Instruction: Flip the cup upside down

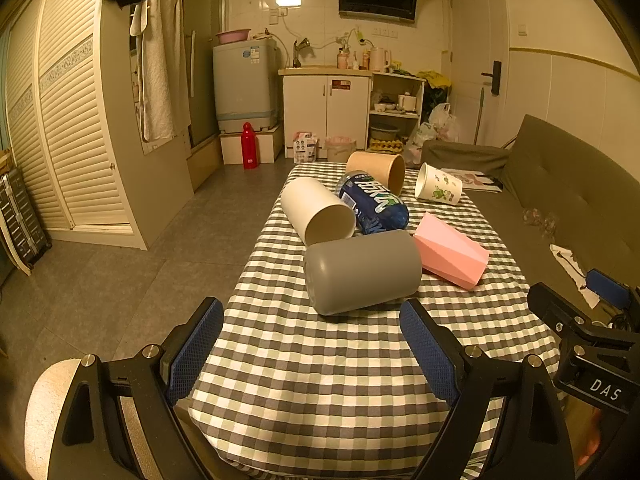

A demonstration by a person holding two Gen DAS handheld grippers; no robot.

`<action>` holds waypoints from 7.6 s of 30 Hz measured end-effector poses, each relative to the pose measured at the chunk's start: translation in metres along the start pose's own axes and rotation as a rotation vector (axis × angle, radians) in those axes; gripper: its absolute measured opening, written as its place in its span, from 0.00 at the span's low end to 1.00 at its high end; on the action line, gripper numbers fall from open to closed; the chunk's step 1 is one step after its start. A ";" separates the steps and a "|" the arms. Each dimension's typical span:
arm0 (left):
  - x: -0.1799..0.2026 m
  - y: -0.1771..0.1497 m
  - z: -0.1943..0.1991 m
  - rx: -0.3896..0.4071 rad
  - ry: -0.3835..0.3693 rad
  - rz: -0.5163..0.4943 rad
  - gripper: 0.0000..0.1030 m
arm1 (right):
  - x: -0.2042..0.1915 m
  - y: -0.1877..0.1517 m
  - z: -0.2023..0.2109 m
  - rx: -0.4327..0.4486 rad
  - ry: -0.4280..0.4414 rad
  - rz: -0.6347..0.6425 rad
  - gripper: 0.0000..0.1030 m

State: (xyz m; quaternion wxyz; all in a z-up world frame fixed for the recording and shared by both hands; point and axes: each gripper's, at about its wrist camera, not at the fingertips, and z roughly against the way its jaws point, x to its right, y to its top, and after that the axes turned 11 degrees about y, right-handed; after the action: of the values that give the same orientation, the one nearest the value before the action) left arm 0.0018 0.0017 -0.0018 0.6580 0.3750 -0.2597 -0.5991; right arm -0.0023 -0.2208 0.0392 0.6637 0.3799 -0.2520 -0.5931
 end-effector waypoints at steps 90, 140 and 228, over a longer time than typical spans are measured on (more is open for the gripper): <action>-0.030 0.097 -0.137 -0.110 0.121 0.052 0.90 | -0.022 0.123 -0.195 -0.294 0.163 0.085 1.00; -0.034 0.084 -0.020 -0.042 0.059 0.031 0.90 | -0.032 0.097 -0.038 -0.302 0.179 0.030 0.65; 0.148 0.014 -0.078 -0.573 -0.306 -0.271 0.64 | 0.138 0.003 -0.050 -0.303 -0.033 -0.317 0.83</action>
State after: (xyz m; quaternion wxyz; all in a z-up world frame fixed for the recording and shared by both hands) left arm 0.0937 -0.1299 -0.0522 0.6044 0.1121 -0.1247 -0.7788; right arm 0.0621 -0.3454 -0.0033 0.6074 0.3007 -0.1081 -0.7272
